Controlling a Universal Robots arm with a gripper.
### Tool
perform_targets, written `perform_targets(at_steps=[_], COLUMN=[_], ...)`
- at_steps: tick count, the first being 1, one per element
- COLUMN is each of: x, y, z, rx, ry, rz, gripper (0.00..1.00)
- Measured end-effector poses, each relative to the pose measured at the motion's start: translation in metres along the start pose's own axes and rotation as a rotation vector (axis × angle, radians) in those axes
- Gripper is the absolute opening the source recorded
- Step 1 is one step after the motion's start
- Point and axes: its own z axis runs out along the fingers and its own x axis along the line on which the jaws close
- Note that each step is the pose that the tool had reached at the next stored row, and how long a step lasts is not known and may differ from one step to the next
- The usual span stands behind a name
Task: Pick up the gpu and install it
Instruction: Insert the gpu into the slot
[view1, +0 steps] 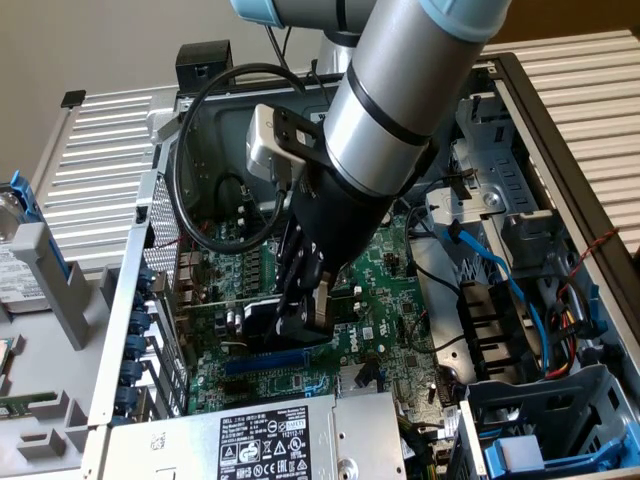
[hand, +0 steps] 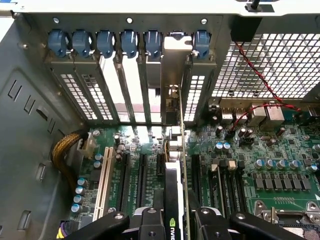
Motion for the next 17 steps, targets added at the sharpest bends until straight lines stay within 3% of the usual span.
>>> perform_targets(at_steps=[9,17], x=[-0.0017,-0.0044], y=[-0.0005,0.0011], z=[0.0008,0.0078], rx=[0.0007,0.0154], ry=[0.0001,-0.0001], rz=[0.0,0.0], gripper=[0.28,0.28])
